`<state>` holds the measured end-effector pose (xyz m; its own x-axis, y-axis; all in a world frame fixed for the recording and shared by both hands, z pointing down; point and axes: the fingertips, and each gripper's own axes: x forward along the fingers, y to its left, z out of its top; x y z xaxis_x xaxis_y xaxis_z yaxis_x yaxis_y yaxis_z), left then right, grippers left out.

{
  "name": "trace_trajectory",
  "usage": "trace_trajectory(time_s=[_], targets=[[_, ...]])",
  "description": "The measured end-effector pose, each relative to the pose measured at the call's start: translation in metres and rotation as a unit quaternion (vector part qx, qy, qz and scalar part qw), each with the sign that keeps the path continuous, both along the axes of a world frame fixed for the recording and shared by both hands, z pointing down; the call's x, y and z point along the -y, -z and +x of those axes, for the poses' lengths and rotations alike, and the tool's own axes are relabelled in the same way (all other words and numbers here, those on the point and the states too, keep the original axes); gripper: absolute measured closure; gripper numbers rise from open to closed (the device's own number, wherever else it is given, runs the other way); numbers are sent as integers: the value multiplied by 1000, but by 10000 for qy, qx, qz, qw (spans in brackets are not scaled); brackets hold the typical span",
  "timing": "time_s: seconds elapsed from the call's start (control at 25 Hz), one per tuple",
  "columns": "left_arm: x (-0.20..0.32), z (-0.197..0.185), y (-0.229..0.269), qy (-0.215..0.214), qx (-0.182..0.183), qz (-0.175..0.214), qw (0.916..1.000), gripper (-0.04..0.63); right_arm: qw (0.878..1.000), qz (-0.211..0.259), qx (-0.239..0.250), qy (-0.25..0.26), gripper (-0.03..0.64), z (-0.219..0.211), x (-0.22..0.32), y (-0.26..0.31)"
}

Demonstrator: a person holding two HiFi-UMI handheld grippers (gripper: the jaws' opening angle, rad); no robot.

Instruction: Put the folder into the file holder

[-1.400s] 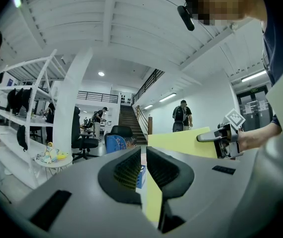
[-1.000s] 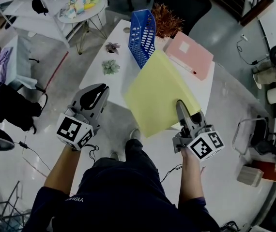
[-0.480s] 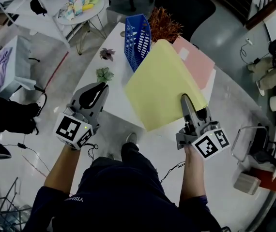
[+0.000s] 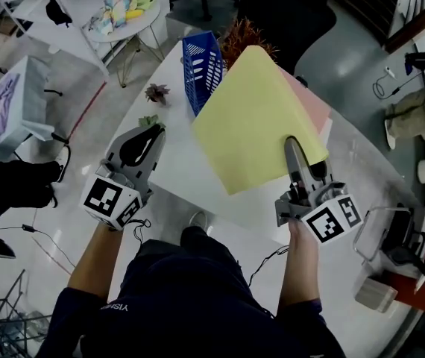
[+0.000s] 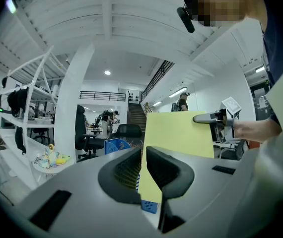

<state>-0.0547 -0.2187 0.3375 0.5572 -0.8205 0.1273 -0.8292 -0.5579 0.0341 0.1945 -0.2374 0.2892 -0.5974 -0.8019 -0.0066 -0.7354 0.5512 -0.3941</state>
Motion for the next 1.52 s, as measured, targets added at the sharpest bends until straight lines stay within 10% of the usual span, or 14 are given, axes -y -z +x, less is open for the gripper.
trace_trajectory(time_s=[1.52], targets=[[85,-34,-18,-473,-212,-235,9984,538,9947,607,-647,-520,467,-55,83,51]])
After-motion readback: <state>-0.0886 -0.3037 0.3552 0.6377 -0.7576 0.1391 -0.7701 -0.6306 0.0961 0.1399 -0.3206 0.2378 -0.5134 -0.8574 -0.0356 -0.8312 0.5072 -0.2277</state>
